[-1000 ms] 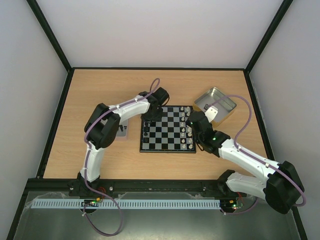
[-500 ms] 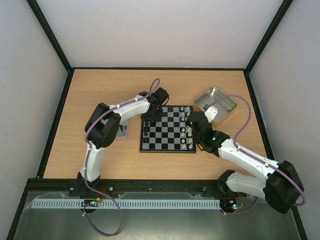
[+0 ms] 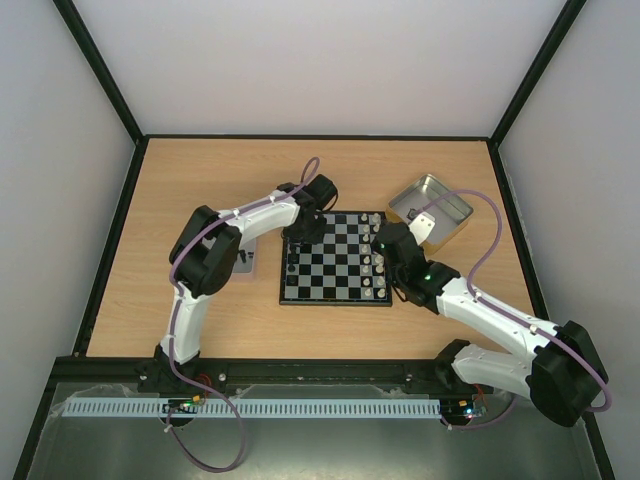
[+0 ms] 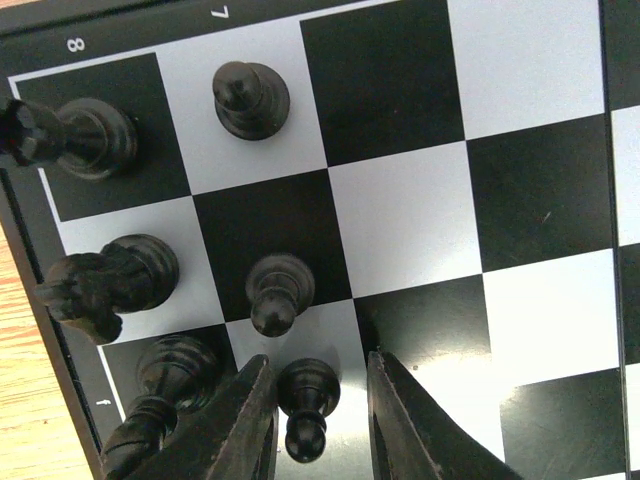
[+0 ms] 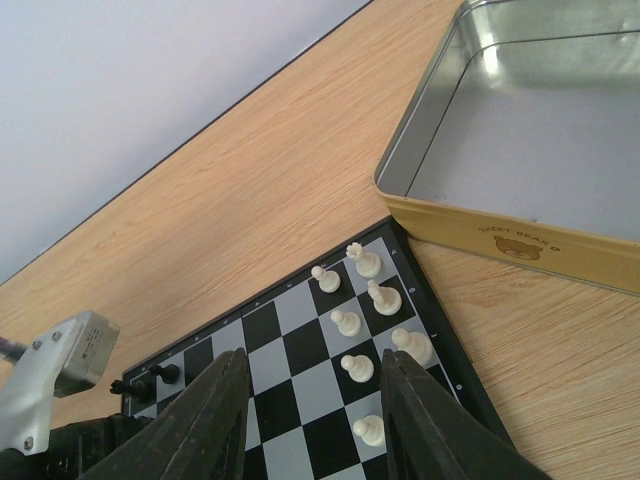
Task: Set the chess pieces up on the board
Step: Place the chess piece on the chessboard, then pick up the chess piece from the storage box.
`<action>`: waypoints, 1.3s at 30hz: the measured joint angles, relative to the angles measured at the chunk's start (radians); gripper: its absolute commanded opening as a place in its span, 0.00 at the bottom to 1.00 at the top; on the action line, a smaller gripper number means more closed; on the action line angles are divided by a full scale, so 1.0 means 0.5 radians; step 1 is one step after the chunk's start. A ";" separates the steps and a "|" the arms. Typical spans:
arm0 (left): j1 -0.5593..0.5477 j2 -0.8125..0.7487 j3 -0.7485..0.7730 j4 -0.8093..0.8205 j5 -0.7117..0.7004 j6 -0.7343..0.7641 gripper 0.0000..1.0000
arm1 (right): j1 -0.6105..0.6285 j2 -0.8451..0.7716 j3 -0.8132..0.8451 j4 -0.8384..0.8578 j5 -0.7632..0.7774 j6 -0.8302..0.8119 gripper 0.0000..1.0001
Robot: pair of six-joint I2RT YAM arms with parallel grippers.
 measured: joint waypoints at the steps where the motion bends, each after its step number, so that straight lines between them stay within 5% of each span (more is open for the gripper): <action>1: 0.000 -0.001 0.000 0.000 0.005 0.001 0.30 | 0.000 0.000 0.000 0.000 -0.002 0.001 0.36; 11: 0.000 -0.052 0.031 -0.022 -0.002 -0.002 0.38 | 0.000 -0.005 0.000 -0.001 -0.005 0.003 0.36; 18: 0.036 -0.406 0.018 -0.053 -0.105 -0.042 0.42 | 0.000 -0.009 0.000 0.001 -0.013 0.007 0.36; 27: 0.463 -1.064 -0.649 0.048 -0.221 -0.176 0.39 | 0.000 0.012 0.000 0.012 -0.048 0.007 0.36; 31: 0.622 -1.141 -0.967 0.067 -0.188 -0.208 0.27 | 0.000 0.039 0.000 0.026 -0.067 0.007 0.36; 39: 0.653 -1.099 -1.189 0.180 -0.048 -0.217 0.28 | 0.000 0.079 0.000 0.031 -0.082 0.007 0.36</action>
